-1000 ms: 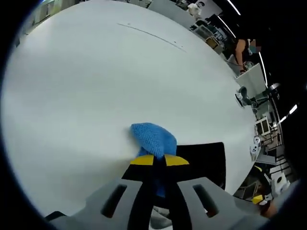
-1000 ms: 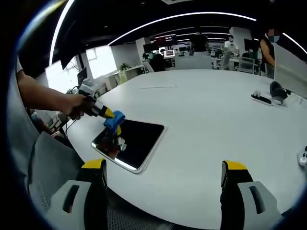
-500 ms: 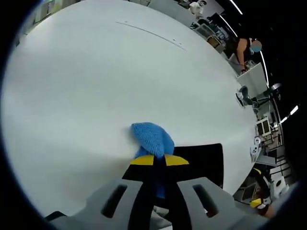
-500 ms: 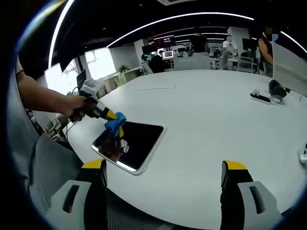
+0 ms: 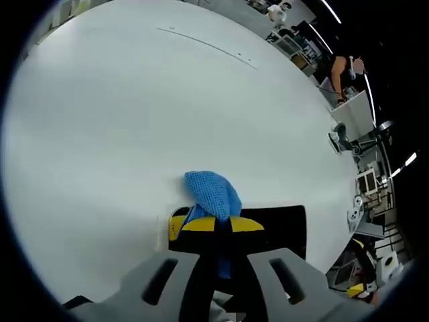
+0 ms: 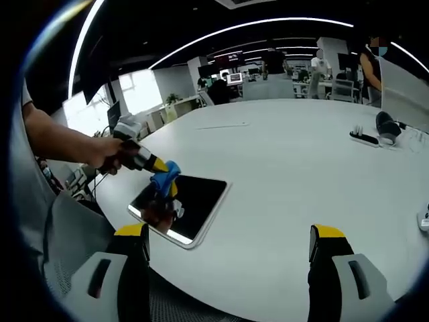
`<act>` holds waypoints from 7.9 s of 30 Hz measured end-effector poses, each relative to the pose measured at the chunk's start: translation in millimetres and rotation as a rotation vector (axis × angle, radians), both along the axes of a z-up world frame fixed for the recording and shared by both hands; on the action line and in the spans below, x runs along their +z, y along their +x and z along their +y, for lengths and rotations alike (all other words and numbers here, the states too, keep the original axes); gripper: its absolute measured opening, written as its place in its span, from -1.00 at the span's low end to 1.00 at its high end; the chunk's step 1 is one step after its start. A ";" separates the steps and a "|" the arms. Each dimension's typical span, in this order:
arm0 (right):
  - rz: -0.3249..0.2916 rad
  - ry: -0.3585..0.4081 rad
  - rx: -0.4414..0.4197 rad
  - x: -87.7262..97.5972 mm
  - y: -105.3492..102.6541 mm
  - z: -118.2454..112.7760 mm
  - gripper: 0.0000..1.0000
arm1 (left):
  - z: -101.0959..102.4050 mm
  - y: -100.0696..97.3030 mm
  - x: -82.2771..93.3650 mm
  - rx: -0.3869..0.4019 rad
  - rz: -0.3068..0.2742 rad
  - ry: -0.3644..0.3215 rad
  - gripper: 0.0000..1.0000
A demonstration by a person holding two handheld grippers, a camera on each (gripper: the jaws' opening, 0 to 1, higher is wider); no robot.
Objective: Wipe the mirror surface with the cleaning cloth until all visible marks leave the cleaned area.
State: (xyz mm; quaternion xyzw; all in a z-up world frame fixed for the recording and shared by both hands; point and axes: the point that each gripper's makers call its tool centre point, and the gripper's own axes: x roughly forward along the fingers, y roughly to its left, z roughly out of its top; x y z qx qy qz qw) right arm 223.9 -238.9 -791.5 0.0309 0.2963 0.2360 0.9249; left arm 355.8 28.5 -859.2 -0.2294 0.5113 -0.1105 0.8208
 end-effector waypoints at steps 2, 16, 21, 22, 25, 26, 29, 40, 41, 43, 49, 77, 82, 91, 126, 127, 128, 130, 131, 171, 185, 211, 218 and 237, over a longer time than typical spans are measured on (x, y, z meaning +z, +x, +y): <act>0.002 0.003 0.003 -0.4 0.8 -0.3 0.97 | -2.1 0.7 -0.1 0.002 0.000 -0.002 -0.95; 0.010 0.000 0.016 -0.7 -0.7 2.7 0.97 | -12.6 4.3 0.7 0.007 -0.003 -0.013 -0.95; 0.022 0.000 0.009 -2.7 -4.5 2.1 0.97 | -25.3 8.7 1.2 0.009 -0.016 -0.017 -0.96; 0.025 -0.002 0.009 -3.0 -5.1 1.5 0.97 | -28.3 9.0 1.3 0.003 -0.016 -0.020 -0.96; 0.022 0.000 -0.001 -1.4 -5.1 -0.7 0.97 | -33.9 10.6 1.4 -0.022 -0.014 -0.013 -0.96; 0.022 0.003 -0.004 -1.6 -5.1 -1.5 0.97 | -34.6 10.9 1.6 -0.028 -0.014 -0.006 -0.96; 0.020 -0.002 -0.005 -2.7 -5.0 -2.6 0.97 | -39.1 10.4 1.6 -0.033 -0.011 -0.006 -0.96; 0.021 0.007 -0.012 -3.1 -12.3 -3.4 0.97 | -64.5 5.5 1.2 -0.063 -0.018 -0.017 -0.95; 0.018 0.008 -0.012 -2.0 -12.9 -2.8 0.97 | -65.8 4.5 1.2 -0.062 -0.018 -0.018 -0.95; 0.019 0.010 -0.013 -2.5 -14.2 -2.3 0.97 | -69.4 5.0 1.0 -0.059 -0.018 -0.020 -0.95; 0.029 0.018 -0.023 -6.2 -17.2 -1.9 0.97 | -83.0 8.1 1.3 -0.062 -0.006 -0.028 -0.95; 0.017 0.025 -0.044 6.3 -31.9 -8.2 0.97 | -155.9 6.5 1.0 -0.071 -0.001 -0.119 -0.95; 0.022 0.028 -0.062 6.1 -39.6 -10.4 0.97 | -168.8 7.2 1.0 -0.101 0.007 -0.135 -0.95; 0.024 0.027 -0.076 8.2 -40.1 -13.3 0.97 | -169.3 3.2 1.1 -0.105 0.009 -0.141 -0.95; 0.005 0.027 -0.065 4.3 -39.3 -2.1 0.97 | -161.3 -48.1 -0.1 -0.126 0.051 -0.178 -0.95; 0.006 0.028 -0.066 3.8 -39.2 -2.2 0.97 | -161.4 -48.6 -0.1 -0.124 0.053 -0.180 -0.95; 0.006 0.032 -0.068 3.6 -39.1 -1.9 0.97 | -161.7 -48.9 0.0 -0.123 0.055 -0.181 -0.95; 0.005 0.034 -0.067 4.0 -38.6 -1.2 0.97 | -162.9 -49.4 -0.3 -0.126 0.054 -0.176 -0.95; 0.005 0.035 -0.065 3.9 -38.4 -0.6 0.97 | -163.7 -50.9 -0.1 -0.130 0.051 -0.174 -0.95; 0.004 0.025 -0.030 2.5 -26.7 9.4 0.97 | -134.7 -54.2 -1.5 -0.082 0.069 -0.210 -0.95; 0.004 0.033 -0.029 1.1 -26.8 11.4 0.97 | -94.6 -56.2 -4.6 -0.043 0.069 -0.210 -0.94; 0.009 0.029 -0.021 -1.3 -23.4 14.5 0.97 | -14.8 -61.9 -5.1 0.003 0.042 -0.164 -0.95; 0.013 0.023 -0.017 -0.7 -21.7 15.9 0.97 | 9.9 -60.0 -5.3 0.001 0.027 -0.135 -0.95; 0.004 0.012 -0.005 2.2 -13.2 20.7 0.97 | 39.3 -68.1 -5.7 -0.002 0.025 -0.112 -0.95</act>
